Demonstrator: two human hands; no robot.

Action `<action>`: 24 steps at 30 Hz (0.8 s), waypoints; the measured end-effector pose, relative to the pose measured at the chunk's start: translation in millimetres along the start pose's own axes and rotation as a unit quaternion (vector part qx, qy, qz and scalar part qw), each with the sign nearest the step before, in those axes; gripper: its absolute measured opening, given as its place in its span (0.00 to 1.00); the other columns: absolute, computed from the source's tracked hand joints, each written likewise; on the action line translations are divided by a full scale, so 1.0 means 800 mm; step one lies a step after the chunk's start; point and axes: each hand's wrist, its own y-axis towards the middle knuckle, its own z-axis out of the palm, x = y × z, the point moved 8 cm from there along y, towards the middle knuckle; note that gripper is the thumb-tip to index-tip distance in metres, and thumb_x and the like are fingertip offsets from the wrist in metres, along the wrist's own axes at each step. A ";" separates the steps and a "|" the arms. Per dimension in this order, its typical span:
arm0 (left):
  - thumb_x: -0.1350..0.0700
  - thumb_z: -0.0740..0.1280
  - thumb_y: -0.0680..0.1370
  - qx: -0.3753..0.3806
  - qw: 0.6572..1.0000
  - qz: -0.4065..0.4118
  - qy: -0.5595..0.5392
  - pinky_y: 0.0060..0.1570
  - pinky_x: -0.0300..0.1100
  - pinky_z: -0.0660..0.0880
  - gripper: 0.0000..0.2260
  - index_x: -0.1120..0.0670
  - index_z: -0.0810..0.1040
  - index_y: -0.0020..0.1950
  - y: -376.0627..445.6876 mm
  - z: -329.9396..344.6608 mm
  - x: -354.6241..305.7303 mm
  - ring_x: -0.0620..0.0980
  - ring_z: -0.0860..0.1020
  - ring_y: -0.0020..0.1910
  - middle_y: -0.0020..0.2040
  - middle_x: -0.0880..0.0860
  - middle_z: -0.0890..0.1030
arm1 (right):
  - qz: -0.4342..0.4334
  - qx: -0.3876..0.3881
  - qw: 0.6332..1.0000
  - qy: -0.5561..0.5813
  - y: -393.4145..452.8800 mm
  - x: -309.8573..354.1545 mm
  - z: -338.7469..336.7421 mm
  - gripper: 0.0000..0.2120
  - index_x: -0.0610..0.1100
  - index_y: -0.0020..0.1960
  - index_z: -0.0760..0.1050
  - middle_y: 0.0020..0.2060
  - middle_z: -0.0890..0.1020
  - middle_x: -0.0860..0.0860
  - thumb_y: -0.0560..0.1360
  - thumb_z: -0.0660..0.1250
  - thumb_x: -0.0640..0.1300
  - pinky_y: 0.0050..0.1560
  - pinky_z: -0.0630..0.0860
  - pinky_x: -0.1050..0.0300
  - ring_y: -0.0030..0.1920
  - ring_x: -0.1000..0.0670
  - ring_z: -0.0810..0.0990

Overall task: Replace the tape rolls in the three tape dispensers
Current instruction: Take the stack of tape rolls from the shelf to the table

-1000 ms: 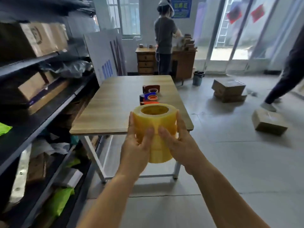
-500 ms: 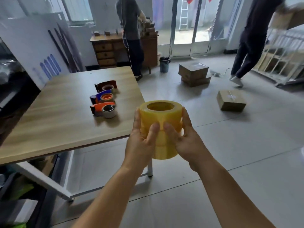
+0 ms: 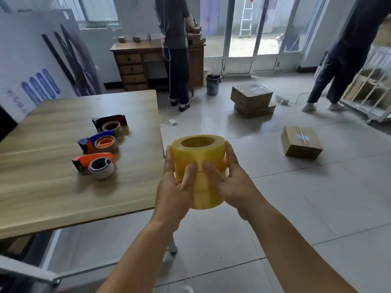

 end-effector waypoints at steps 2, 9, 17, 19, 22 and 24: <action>0.36 0.63 0.70 -0.006 1.000 0.000 -0.009 0.51 0.48 0.77 0.34 0.29 0.51 0.72 0.042 0.008 0.006 0.40 0.76 0.54 0.52 0.29 0.73 | 0.000 0.007 1.000 0.002 0.046 -0.001 -0.005 0.40 0.69 0.73 0.42 0.57 0.67 0.62 0.69 0.62 0.68 0.46 0.72 0.60 0.54 0.54 0.71; 0.38 0.64 0.71 -0.020 0.999 0.007 -0.036 0.55 0.53 0.78 0.32 0.28 0.53 0.71 0.187 0.019 0.008 0.47 0.76 0.60 0.59 0.35 0.73 | -0.002 0.022 1.000 -0.006 0.198 0.014 -0.011 0.40 0.68 0.73 0.43 0.59 0.69 0.61 0.70 0.64 0.66 0.54 0.75 0.53 0.57 0.52 0.73; 0.38 0.64 0.70 -0.069 0.997 0.007 -0.033 0.49 0.44 0.77 0.33 0.29 0.52 0.72 0.324 -0.007 0.013 0.38 0.76 0.55 0.51 0.28 0.75 | -0.020 0.073 0.997 -0.004 0.350 0.034 0.020 0.40 0.69 0.72 0.44 0.60 0.69 0.61 0.69 0.64 0.66 0.53 0.75 0.53 0.58 0.52 0.73; 0.39 0.65 0.71 -0.091 0.995 0.001 -0.038 0.53 0.48 0.77 0.34 0.30 0.52 0.73 0.352 -0.017 0.019 0.42 0.76 0.58 0.54 0.30 0.74 | -0.024 0.098 0.995 0.001 0.386 0.035 0.034 0.39 0.70 0.71 0.46 0.55 0.70 0.66 0.68 0.64 0.67 0.46 0.75 0.60 0.52 0.57 0.75; 0.39 0.65 0.71 -0.138 0.990 -0.007 -0.033 0.57 0.53 0.77 0.35 0.30 0.51 0.73 0.391 -0.034 0.026 0.47 0.75 0.62 0.60 0.35 0.73 | -0.033 0.148 0.988 0.009 0.445 0.036 0.060 0.37 0.73 0.69 0.47 0.48 0.68 0.74 0.67 0.64 0.67 0.36 0.72 0.68 0.46 0.65 0.73; 0.37 0.64 0.69 -0.181 0.983 -0.006 -0.021 0.56 0.51 0.77 0.37 0.31 0.50 0.74 0.415 -0.046 0.031 0.47 0.74 0.63 0.64 0.40 0.72 | -0.039 0.189 0.981 0.012 0.485 0.035 0.080 0.38 0.71 0.70 0.46 0.49 0.67 0.75 0.68 0.65 0.66 0.39 0.72 0.68 0.47 0.67 0.71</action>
